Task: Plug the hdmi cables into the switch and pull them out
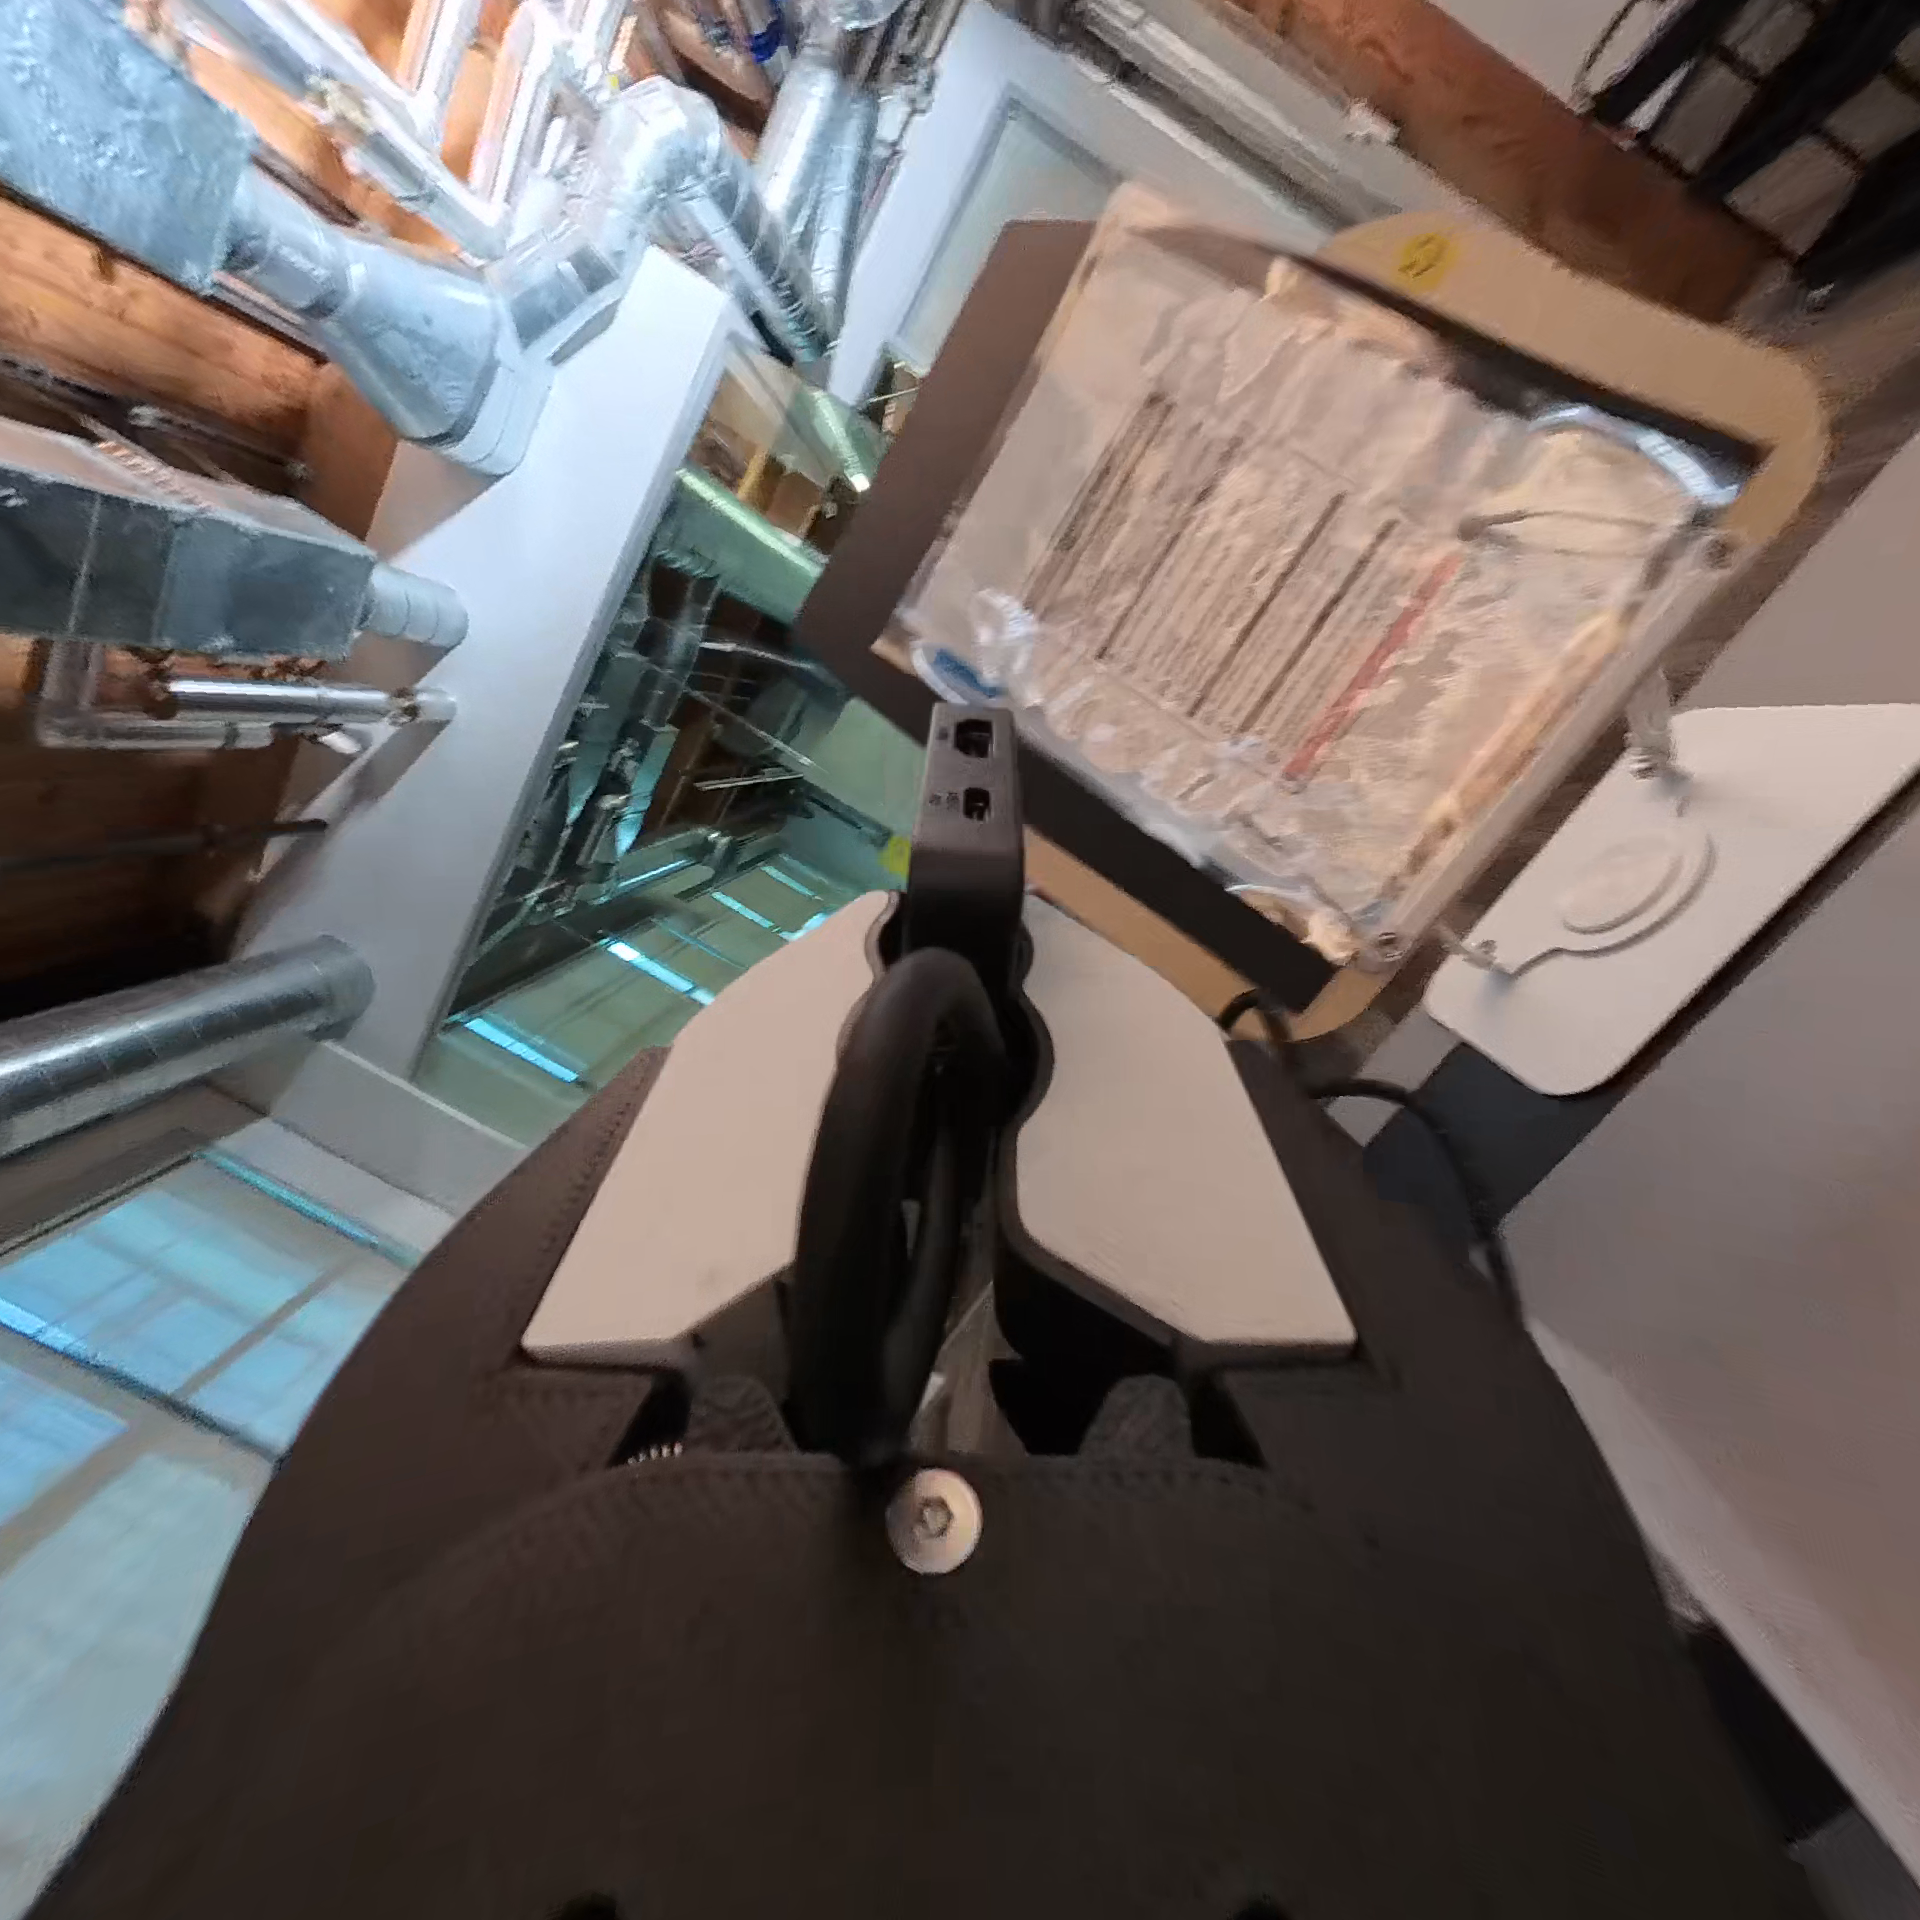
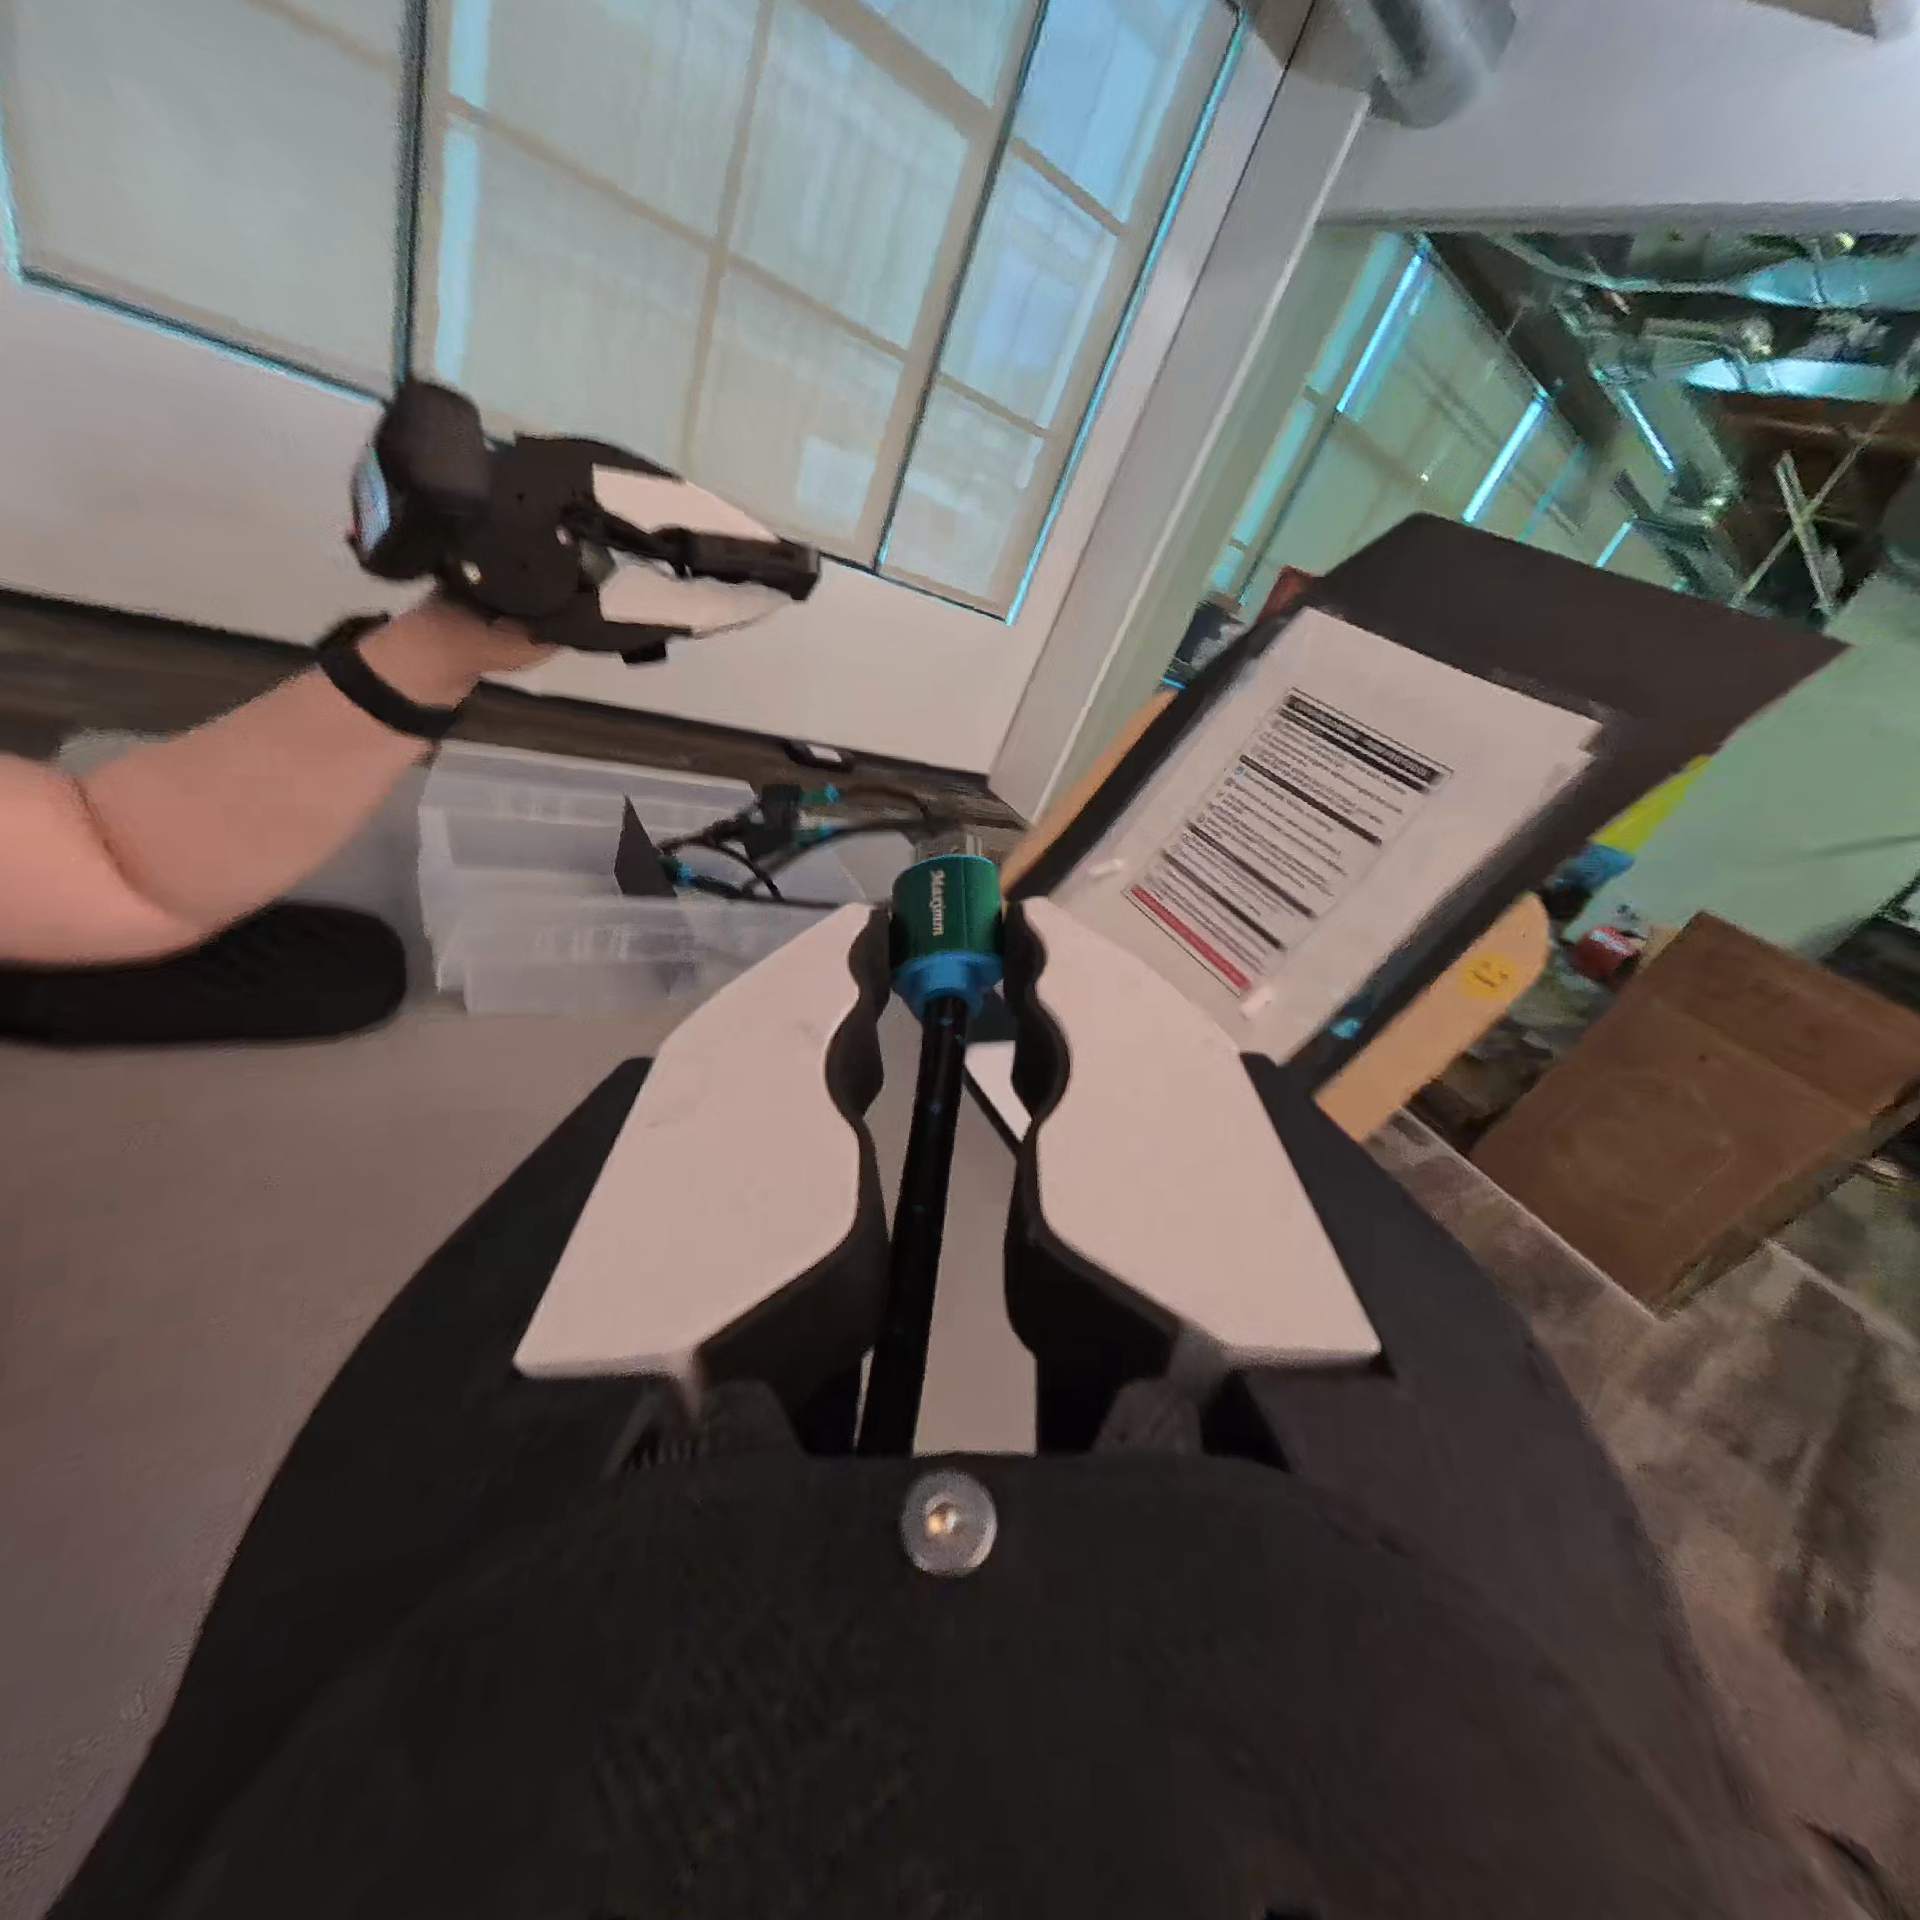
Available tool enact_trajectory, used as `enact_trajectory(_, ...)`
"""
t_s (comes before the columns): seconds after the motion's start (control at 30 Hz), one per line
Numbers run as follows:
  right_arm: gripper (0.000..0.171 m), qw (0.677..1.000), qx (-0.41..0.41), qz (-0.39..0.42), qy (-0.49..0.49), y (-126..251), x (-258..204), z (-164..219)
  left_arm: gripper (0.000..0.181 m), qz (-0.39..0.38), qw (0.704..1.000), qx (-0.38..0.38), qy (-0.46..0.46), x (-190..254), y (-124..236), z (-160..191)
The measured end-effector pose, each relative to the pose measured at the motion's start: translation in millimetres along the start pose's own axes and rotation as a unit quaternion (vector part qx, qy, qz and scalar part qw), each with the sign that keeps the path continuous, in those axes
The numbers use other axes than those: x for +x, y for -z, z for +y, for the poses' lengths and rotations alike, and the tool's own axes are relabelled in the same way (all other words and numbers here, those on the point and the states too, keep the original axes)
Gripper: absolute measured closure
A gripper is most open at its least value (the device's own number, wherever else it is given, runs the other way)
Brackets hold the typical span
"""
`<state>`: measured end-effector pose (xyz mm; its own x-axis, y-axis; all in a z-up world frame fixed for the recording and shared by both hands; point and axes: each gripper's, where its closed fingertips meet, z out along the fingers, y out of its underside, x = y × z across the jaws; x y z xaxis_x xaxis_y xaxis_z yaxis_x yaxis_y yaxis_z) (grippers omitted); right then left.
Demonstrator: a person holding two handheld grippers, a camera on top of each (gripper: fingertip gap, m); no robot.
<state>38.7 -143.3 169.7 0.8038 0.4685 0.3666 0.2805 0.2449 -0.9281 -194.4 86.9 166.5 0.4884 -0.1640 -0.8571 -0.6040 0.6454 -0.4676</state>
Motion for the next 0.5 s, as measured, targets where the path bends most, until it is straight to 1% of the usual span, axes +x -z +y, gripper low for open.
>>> enact_trajectory(0.1, 0.149, 0.998, -0.057, 0.008, 0.032, 33.0, 13.6, 35.3, 0.165, 0.039, 0.999, 0.02, -0.001, 23.0, -2.1, -14.1)
enact_trajectory(0.17, 0.149, 0.997, -0.057, 0.009, 0.051, 49.4, 20.8, 49.9, 0.165, 0.043, 0.999, 0.015, -0.024, 33.3, -3.7, -17.5)
enact_trajectory(0.3, 0.149, 0.999, -0.005, 0.029, 0.039, 81.1, 35.6, 50.8, 0.165, 0.058, 0.997, 0.018, -0.049, 49.8, -5.1, -24.5)
enact_trajectory(0.4, 0.15, 0.996, 0.06, 0.05, 0.037, 111.2, 40.2, 34.6, 0.165, 0.065, 0.996, 0.017, -0.055, 55.9, -6.5, -25.7)
enact_trajectory(0.43, 0.149, 0.995, 0.07, 0.054, 0.039, 120.7, 39.7, 32.5, 0.165, 0.066, 0.996, 0.016, -0.057, 57.1, -7.0, -25.3)
enact_trajectory(0.5, 0.15, 0.996, 0.062, 0.057, 0.036, 134.0, 38.5, 38.6, 0.165, 0.071, 0.996, 0.013, -0.057, 59.1, -7.8, -24.3)
